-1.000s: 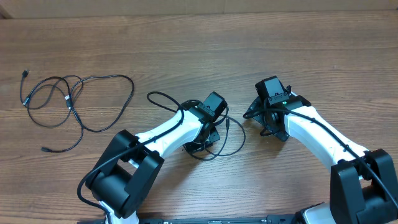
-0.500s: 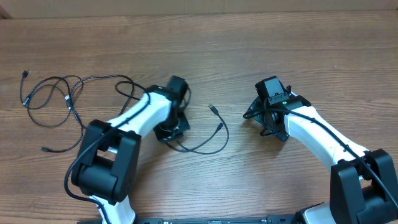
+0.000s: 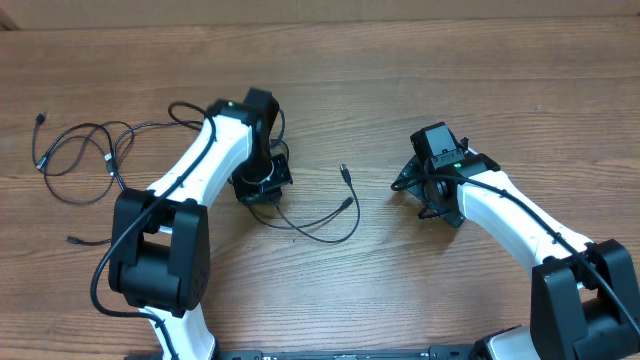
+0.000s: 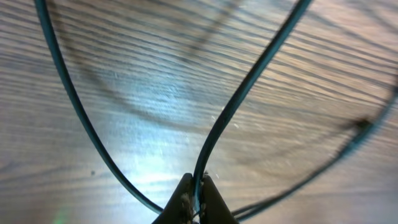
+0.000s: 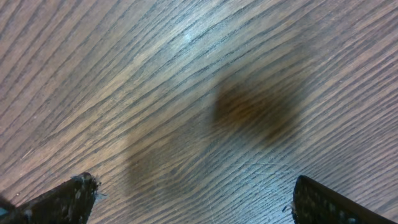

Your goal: Untangle cables

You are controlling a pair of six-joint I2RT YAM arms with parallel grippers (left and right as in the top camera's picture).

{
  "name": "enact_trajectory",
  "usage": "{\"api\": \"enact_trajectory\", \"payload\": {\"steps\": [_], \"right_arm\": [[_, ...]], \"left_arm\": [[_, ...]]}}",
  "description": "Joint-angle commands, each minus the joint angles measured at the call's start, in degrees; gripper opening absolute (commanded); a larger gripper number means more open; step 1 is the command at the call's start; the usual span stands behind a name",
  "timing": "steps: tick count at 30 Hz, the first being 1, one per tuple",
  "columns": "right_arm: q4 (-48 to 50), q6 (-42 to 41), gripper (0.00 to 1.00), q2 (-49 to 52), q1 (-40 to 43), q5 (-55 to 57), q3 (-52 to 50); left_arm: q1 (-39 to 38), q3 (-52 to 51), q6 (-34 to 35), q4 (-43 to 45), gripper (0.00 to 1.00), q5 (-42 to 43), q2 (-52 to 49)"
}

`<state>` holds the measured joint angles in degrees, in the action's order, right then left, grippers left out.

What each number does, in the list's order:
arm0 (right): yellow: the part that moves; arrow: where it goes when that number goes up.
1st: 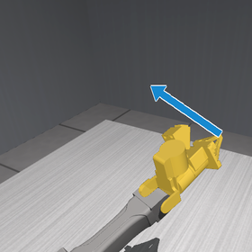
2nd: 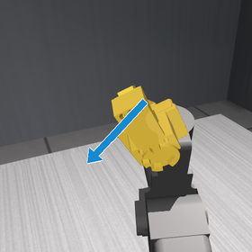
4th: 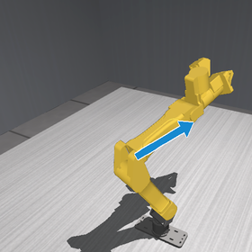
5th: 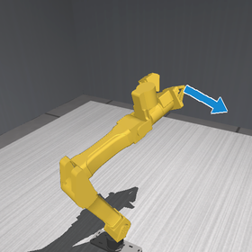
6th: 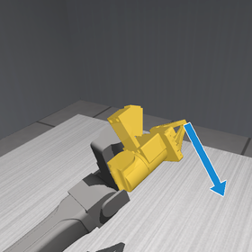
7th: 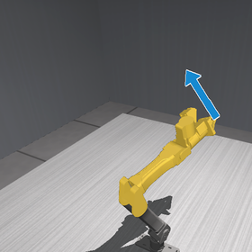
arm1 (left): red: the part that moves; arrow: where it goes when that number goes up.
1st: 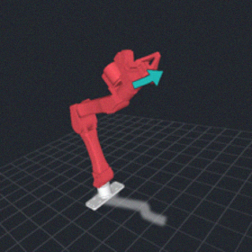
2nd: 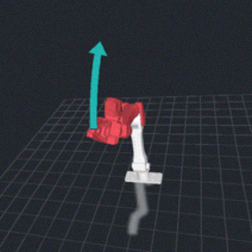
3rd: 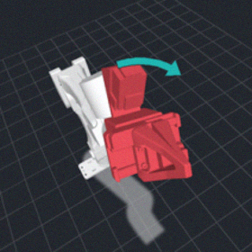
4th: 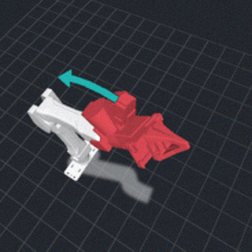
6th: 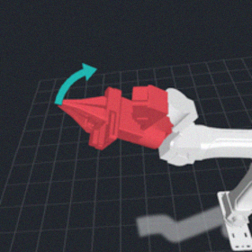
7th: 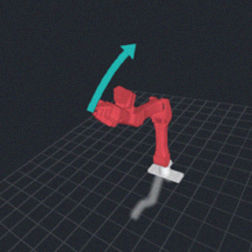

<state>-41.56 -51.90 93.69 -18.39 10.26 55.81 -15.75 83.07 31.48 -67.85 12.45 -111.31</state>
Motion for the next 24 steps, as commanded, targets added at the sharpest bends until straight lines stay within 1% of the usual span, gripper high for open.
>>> {"api": "enact_trajectory", "payload": {"steps": [1, 2, 5, 7, 8, 10, 12, 13, 15, 16, 18, 20, 24], "right_arm": [[0.31, -0.42, 1.00, -0.87, 0.15, -0.07, -0.31], [0.31, -0.42, 1.00, -0.87, 0.15, -0.07, -0.31], [0.31, -0.42, 1.00, -0.87, 0.15, -0.07, -0.31], [0.31, -0.42, 1.00, -0.87, 0.15, -0.07, -0.31], [0.31, -0.42, 1.00, -0.87, 0.15, -0.07, -0.33], [0.31, -0.42, 1.00, -0.87, 0.15, -0.07, -0.33], [0.31, -0.42, 1.00, -0.87, 0.15, -0.07, -0.33], [0.31, -0.42, 1.00, -0.87, 0.15, -0.07, -0.31], [0.31, -0.42, 1.00, -0.87, 0.15, -0.07, -0.33], [0.31, -0.42, 1.00, -0.87, 0.15, -0.07, -0.31], [0.31, -0.42, 1.00, -0.87, 0.15, -0.07, -0.33], [0.31, -0.42, 1.00, -0.87, 0.15, -0.07, -0.31], [0.31, -0.42, 1.00, -0.87, 0.15, -0.07, -0.31]], "left_arm": [[-0.09, 2.99, -1.70, -2.43, 0.18, 2.14, -0.22], [-0.09, 2.95, -1.68, -3.06, 0.26, 2.67, -0.22], [-0.09, 2.36, -1.68, -4.55, 0.27, 1.95, -0.24], [-0.22, 1.46, -1.66, -4.44, 0.34, 1.79, -0.26], [-0.33, 0.76, -1.49, -4.22, 0.35, 1.86, -0.26], [-0.46, -0.61, -0.50, -4.22, 0.48, 2.16, -0.26], [-0.48, -2.32, 1.22, -4.11, 0.56, 2.19, -0.26], [-0.46, -3.23, 2.45, -3.96, 0.57, 2.16, -0.26], [-0.46, -5.35, 6.29, -3.23, 0.64, 2.16, -0.26], [-0.48, -6.16, 8.11, -2.99, 0.65, 2.16, -0.26], [-0.59, -8.09, 13.03, -2.34, 0.61, 2.19, -0.26], [-0.85, -10.14, 18.18, -1.79, 0.63, 2.21, -0.26], [-1.66, -13.35, 25.49, 0.31, 0.63, 2.38, -0.26]]}}
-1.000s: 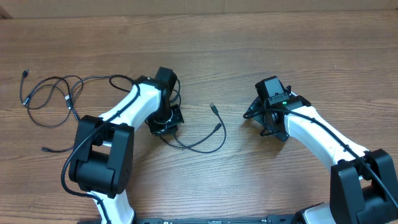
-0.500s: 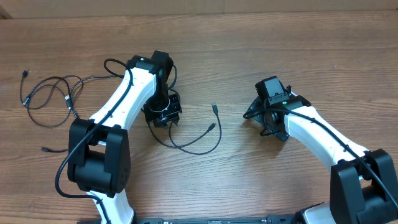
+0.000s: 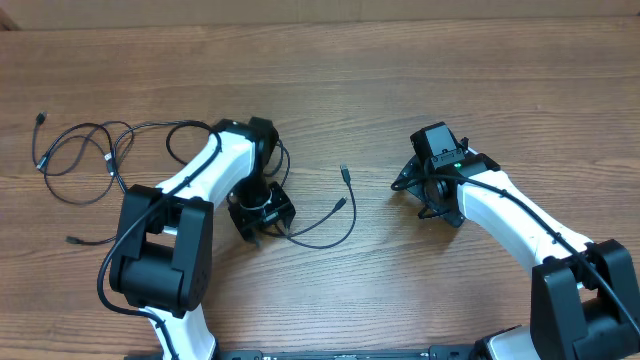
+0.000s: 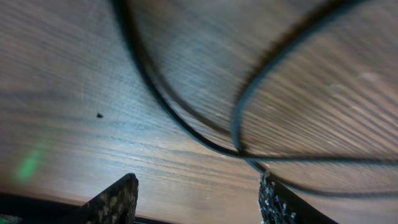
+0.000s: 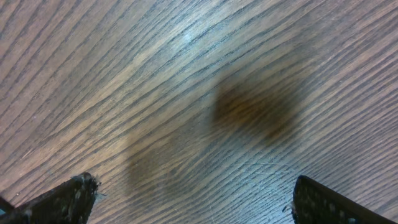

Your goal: Untangle cables

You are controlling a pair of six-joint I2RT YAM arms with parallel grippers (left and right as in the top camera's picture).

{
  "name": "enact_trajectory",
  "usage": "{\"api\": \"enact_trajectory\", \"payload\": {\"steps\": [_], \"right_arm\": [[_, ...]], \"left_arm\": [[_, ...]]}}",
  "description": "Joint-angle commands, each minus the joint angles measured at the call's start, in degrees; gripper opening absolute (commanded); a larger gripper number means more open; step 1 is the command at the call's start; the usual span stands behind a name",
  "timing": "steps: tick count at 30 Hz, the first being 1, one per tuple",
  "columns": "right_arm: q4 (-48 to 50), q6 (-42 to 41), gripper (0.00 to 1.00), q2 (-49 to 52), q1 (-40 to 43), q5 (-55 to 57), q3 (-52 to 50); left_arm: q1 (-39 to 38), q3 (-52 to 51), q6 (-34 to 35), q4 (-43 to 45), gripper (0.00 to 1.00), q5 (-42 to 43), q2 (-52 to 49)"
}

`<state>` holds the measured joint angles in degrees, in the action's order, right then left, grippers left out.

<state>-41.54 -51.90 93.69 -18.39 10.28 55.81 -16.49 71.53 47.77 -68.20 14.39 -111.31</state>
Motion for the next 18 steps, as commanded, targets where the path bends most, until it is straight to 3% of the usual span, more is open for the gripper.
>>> {"api": "enact_trajectory", "payload": {"steps": [1, 7, 18], "right_arm": [[0.28, -0.42, 1.00, -0.87, 0.15, -0.09, -0.33], [0.28, -0.42, 1.00, -0.87, 0.15, -0.09, -0.31], [0.28, -0.42, 1.00, -0.87, 0.15, -0.09, -0.33]], "left_arm": [[-1.22, -2.45, 10.32, 1.16, 0.64, 0.70, -0.26], [-2.47, -2.78, 11.78, 3.30, 0.55, 0.31, -0.26], [-5.31, -2.82, 19.34, 7.15, 0.59, -2.67, -0.35]]}}
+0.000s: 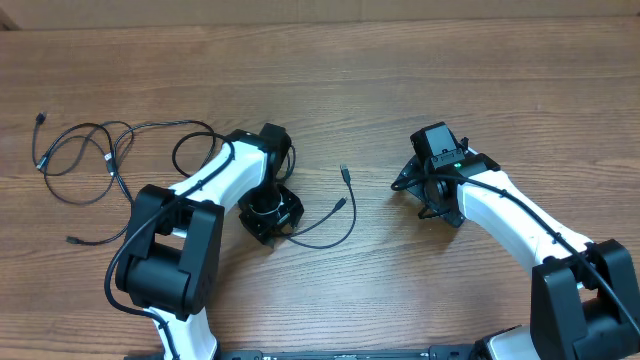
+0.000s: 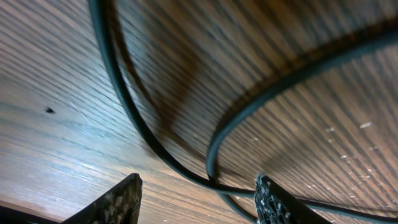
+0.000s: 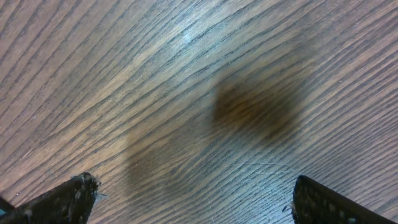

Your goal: Untangle cables

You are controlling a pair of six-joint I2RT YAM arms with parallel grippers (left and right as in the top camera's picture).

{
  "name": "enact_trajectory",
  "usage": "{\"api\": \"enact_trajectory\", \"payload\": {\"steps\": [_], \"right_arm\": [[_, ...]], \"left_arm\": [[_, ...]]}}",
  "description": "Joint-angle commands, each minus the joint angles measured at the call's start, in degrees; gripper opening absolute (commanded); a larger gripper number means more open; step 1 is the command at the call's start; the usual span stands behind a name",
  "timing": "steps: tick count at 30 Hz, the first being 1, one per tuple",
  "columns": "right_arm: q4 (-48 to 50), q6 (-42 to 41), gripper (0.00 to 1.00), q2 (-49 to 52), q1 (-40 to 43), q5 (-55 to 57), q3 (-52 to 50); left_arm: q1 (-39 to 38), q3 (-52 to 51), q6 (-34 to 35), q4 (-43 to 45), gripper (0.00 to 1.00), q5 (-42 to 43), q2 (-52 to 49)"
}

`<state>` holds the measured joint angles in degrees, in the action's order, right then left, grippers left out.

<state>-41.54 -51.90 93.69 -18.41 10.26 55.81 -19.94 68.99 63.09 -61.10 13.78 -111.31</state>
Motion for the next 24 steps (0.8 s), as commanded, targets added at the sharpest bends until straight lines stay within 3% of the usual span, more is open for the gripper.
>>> {"api": "enact_trajectory", "payload": {"steps": [1, 12, 24], "right_arm": [[0.28, -0.42, 1.00, -0.87, 0.17, -0.07, -0.31], [0.28, -0.42, 1.00, -0.87, 0.17, -0.07, -0.33], [0.28, -0.42, 1.00, -0.87, 0.17, -0.07, -0.31]], "left_arm": [[-2.43, -0.33, 4.92, 0.04, 0.58, -2.95, -0.35], [-6.69, -3.02, 19.50, 0.48, 0.62, -9.81, -0.35], [-4.79, -4.94, 19.63, 2.51, 0.59, -9.31, -0.35]]}}
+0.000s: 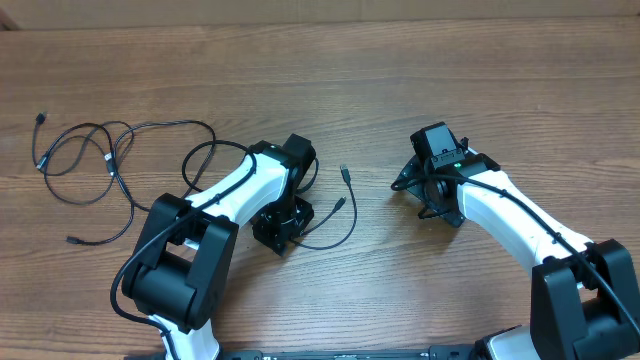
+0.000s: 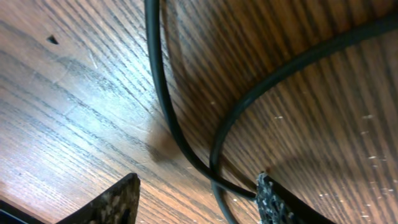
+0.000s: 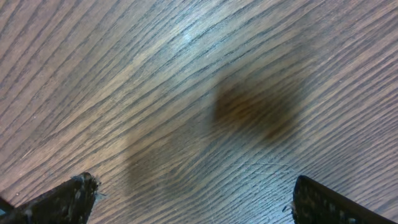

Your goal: Untangle cables

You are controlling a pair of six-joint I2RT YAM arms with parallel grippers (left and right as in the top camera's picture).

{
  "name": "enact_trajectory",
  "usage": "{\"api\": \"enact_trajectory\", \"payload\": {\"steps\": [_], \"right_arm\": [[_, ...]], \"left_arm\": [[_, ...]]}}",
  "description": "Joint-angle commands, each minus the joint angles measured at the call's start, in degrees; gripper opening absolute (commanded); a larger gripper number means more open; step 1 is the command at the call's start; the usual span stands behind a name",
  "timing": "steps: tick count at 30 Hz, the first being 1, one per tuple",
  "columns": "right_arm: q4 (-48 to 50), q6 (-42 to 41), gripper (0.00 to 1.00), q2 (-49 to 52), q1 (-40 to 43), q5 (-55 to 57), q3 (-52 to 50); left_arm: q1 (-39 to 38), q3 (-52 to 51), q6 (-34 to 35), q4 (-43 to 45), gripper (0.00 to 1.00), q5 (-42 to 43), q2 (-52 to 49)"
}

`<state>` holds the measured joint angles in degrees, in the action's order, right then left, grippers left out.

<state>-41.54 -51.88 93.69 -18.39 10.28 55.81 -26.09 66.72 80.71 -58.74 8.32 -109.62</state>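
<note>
A thin black cable lies on the wooden table (image 1: 420, 80): a tangle of loops (image 1: 90, 160) at the left, one loop (image 1: 205, 150) beside my left arm, and a curved end (image 1: 340, 215) with a plug (image 1: 345, 173) near the middle. My left gripper (image 1: 283, 225) is low over the curved end and open. In the left wrist view (image 2: 196, 208) two strands of the cable (image 2: 158, 81) run between the jaws, close to the right finger. My right gripper (image 1: 425, 195) is open over bare wood (image 3: 193, 208), apart from the cable.
A loose cable end (image 1: 75, 240) lies at the front left, and another plug (image 1: 40, 118) at the far left. The table's far edge (image 1: 320, 22) runs along the top of the overhead view.
My left gripper has shifted a little to the right and nearer the curved cable end, still open. The loop beside the left arm has moved rightward with it. The right arm has not moved.
My left gripper was first shut on the cable near the table's middle. Then it was open, nearer the front, with the cable lying loose under it. It has since shifted rightward in two steps, staying open. My right gripper stayed open and still throughout.
</note>
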Motion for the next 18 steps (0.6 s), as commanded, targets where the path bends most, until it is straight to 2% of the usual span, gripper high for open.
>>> {"api": "enact_trajectory", "payload": {"steps": [1, 6, 8, 9, 10, 12, 13, 18], "right_arm": [[0.28, -0.44, 1.00, -0.87, 0.15, -0.09, -0.33], [0.28, -0.44, 1.00, -0.87, 0.15, -0.09, -0.31], [0.28, -0.44, 1.00, -0.87, 0.15, -0.09, -0.33], [0.28, -0.44, 1.00, -0.87, 0.15, -0.09, -0.31], [0.28, -0.44, 1.00, -0.87, 0.15, -0.09, -0.31], [0.28, -0.44, 1.00, -0.87, 0.15, -0.09, -0.33], [0.28, -0.44, 1.00, -0.87, 0.15, -0.09, -0.33], [0.28, -0.44, 1.00, -0.87, 0.15, -0.09, -0.33]], "left_arm": [[1.51, -2.80, 2.01, 0.35, 0.58, -3.82, -2.03], [1.75, -3.48, 2.05, 1.53, 0.57, -3.82, -2.03], [1.75, -5.51, 2.05, 5.25, 0.32, -3.80, -2.03], [1.75, -6.38, 2.05, 6.73, 0.26, -3.85, -2.03], [1.75, -7.82, 2.08, 8.83, 0.27, -3.82, -2.03], [1.75, -8.98, 2.10, 10.10, 0.37, -3.32, -2.03], [1.75, -9.35, 2.10, 10.38, 0.40, -2.62, -2.03], [1.73, -9.64, 2.01, 9.60, 0.41, -1.81, -2.03]]}}
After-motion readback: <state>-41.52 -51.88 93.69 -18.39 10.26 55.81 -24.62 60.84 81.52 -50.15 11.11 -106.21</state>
